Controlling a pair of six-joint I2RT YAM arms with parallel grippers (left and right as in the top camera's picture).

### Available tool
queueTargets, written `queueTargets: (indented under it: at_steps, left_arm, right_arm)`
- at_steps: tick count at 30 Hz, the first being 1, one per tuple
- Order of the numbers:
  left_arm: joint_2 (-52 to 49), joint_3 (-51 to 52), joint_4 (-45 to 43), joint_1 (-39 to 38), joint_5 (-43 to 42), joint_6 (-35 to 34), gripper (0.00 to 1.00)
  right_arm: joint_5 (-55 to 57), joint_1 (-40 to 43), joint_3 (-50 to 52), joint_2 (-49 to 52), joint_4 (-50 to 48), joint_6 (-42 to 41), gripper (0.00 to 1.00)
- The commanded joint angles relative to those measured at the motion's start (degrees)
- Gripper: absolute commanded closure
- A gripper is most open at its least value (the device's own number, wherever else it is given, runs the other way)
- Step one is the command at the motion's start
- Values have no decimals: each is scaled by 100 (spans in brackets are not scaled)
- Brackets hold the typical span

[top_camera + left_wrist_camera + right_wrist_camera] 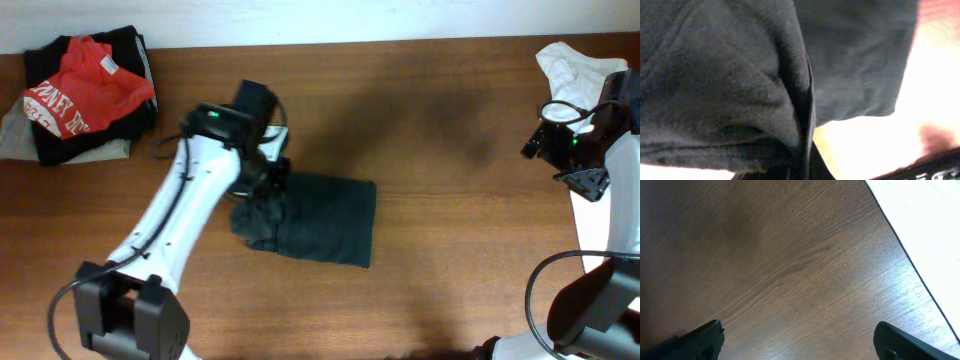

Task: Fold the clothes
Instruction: 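Fold the left end rightward over the shirt with the left gripper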

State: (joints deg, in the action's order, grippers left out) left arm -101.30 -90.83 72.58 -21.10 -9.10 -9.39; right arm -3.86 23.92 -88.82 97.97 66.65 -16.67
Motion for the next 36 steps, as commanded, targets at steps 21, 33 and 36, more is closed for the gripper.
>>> queueTargets:
  at_steps: [21, 33, 36]
  left_arm:
    - [-214, 1196, -2155, -1690, -55, -693, 75]
    - [-96, 345, -1668, -1377, 522, -409, 39]
    - [-289, 345, -973, -1128, 686, -428, 25]
  right_arm:
    - [114, 15, -24, -13, 0, -11, 1]
    - [114, 15, -24, -13, 0, -11, 1]
    - [114, 15, -24, -11, 0, -11, 1]
